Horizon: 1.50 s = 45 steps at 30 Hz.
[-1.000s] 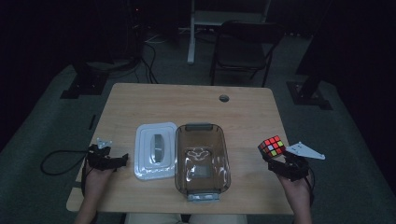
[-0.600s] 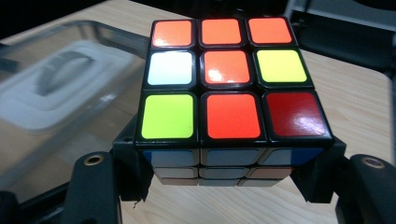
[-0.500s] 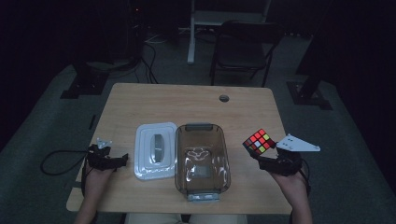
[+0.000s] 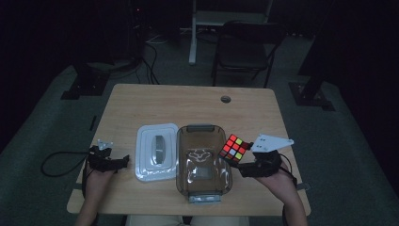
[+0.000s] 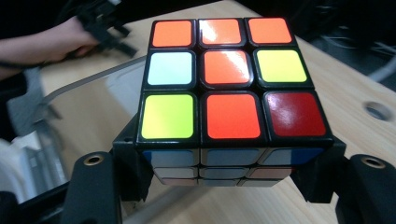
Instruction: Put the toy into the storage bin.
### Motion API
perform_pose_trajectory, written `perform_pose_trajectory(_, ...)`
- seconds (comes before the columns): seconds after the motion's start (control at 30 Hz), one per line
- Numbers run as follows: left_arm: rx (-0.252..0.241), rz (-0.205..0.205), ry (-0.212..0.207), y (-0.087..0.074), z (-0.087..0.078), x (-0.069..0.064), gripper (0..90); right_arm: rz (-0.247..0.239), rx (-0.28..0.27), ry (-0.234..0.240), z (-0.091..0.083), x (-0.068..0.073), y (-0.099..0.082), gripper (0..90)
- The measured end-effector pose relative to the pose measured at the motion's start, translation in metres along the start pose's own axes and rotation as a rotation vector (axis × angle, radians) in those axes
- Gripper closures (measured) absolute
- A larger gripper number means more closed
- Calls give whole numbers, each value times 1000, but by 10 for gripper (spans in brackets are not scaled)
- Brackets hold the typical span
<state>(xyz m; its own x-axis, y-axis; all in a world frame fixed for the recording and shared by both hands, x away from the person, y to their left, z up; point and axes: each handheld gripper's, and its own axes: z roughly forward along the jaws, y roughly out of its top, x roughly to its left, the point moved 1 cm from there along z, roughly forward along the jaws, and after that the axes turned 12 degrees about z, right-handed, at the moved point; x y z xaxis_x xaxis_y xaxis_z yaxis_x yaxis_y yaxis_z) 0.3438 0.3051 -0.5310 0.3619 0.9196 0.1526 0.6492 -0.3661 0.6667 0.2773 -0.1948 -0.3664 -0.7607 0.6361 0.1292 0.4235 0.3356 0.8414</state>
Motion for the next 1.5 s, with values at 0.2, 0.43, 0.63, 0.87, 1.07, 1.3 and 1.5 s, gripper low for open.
perform_pose_trajectory(0.2,-1,3,-3,0,0,0,6,-45,65,68,20,11,7,337)
perform_pose_trajectory(0.43,-1,4,-4,0,0,0,6,-141,214,105,49,20,13,337)
perform_pose_trajectory(0.63,-1,4,-4,0,0,0,6,-186,335,141,71,26,17,337)
perform_pose_trajectory(0.87,-1,4,-4,0,0,0,6,-274,508,161,97,36,17,336)
perform_pose_trajectory(1.07,-1,5,-4,0,0,0,6,-305,585,149,113,38,17,336)
perform_pose_trajectory(1.3,-1,4,-4,0,0,0,6,-356,696,122,132,43,13,337)
perform_pose_trajectory(1.5,-1,4,-4,0,0,0,6,-383,743,81,142,44,14,337)
